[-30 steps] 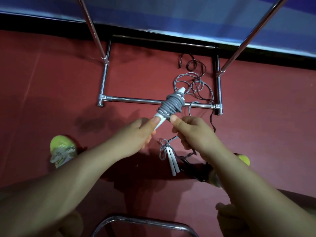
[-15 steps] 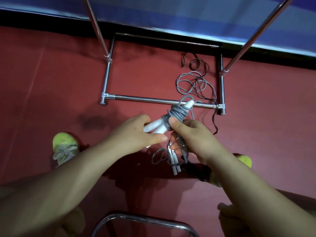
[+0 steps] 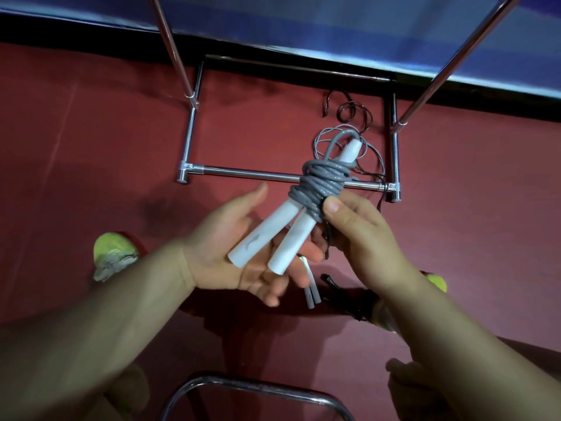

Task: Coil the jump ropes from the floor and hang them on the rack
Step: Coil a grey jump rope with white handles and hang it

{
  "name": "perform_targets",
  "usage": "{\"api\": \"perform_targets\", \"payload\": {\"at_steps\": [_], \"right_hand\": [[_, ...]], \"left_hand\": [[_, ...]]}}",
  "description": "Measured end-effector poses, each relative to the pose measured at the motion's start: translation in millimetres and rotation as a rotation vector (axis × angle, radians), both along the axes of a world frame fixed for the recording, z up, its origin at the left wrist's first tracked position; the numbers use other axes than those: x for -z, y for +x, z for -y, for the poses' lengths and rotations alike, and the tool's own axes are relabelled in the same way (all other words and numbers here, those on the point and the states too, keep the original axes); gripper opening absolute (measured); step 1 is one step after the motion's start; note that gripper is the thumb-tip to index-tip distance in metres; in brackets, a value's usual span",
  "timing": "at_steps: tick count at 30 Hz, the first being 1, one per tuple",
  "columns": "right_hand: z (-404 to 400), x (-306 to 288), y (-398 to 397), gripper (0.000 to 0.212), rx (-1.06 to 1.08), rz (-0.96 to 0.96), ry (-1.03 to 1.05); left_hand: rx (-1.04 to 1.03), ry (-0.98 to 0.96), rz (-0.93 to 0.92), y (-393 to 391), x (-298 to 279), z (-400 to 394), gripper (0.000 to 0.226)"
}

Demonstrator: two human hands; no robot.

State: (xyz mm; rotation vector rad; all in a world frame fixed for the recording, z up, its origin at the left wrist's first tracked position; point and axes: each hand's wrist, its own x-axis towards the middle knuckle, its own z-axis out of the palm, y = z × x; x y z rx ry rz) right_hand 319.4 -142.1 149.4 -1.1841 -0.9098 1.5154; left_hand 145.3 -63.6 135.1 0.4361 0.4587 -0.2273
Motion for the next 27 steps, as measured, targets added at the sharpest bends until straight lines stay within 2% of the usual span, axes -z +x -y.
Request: {"api": "perform_targets", "payload": {"at_steps": [3,7,11,15,21,23,27], "right_hand": [[0.1,-0.7,3.3,0.028,-0.007,-0.011,-0.098],[0.3,2.0,5.4,0.053,-0.078,0.414,-0.332],[-2.0,-2.2,6.5,0.056,-0.112,0.550,-0.519],[-5.0,-3.1,8.3,0.048,-0.110,0.561,-0.571],[-3.8,7.4,6.3,0.017,-0.011,0.381,-0.585],[-3.8,8.2,6.0,0.015,0.030,0.336,-0.593],[-4.1,10.1,3.7,0.027,0.120,0.335,-0.552]], "left_hand": [[-0.022,0.011,0.009,0.4,0.9,-0.1,0.080],[-0.034,0.134,-0.233,5.9,-0.5,0.0,0.068],[0.036,0.304,-0.380,11.6,-2.1,5.8,0.053],[0.073,0.552,-0.475,13.1,1.4,9.0,0.052],[0.158,1.029,-0.570,10.5,12.0,15.1,0.054],[0.152,1.088,-0.593,7.1,15.1,13.4,0.055],[0.051,1.108,-0.667,9.4,16.8,12.7,0.051]]}}
